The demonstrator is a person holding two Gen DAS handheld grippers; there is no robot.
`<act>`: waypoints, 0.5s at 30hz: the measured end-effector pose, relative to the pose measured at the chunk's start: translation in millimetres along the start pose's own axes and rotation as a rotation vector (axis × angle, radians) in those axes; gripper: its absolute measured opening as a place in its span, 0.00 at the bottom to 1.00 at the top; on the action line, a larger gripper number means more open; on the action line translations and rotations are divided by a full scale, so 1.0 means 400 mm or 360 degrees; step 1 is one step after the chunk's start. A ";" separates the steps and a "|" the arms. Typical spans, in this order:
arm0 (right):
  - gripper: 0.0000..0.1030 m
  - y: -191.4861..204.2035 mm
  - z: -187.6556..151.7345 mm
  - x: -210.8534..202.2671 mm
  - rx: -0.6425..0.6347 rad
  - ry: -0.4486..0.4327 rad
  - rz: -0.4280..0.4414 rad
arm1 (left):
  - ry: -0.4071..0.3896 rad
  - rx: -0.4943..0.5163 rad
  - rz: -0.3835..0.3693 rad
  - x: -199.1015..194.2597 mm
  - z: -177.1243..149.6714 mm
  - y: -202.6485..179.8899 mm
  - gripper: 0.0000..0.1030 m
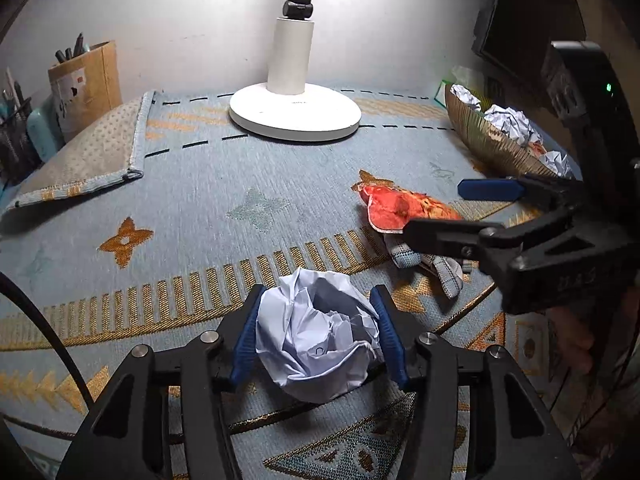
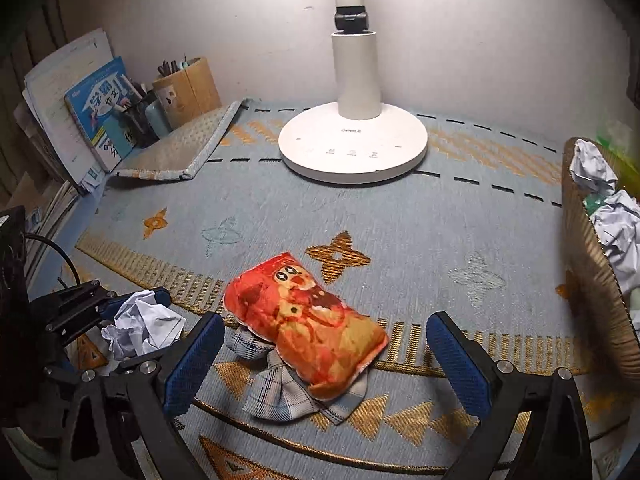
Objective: Organize objects
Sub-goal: 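Grasp the last paper ball with the left tool while the right tool grasps the orange snack bag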
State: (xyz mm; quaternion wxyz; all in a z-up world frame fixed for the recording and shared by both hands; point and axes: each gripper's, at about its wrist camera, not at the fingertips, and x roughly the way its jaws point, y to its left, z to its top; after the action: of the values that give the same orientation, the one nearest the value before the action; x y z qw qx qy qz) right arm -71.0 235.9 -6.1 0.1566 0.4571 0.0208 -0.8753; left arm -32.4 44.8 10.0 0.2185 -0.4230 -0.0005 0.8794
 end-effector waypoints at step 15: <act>0.37 -0.097 -0.095 -0.070 0.0512 -0.0165 0.0238 | -0.0091 -0.0149 -0.0025 -0.021 0.006 0.041 0.48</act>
State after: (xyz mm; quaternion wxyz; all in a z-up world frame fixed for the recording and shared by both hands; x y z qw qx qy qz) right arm -37.2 286.8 -9.8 0.1470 0.4307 -0.1616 -0.8757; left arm -36.1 27.1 14.7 0.2052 -0.4075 -0.0513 0.8884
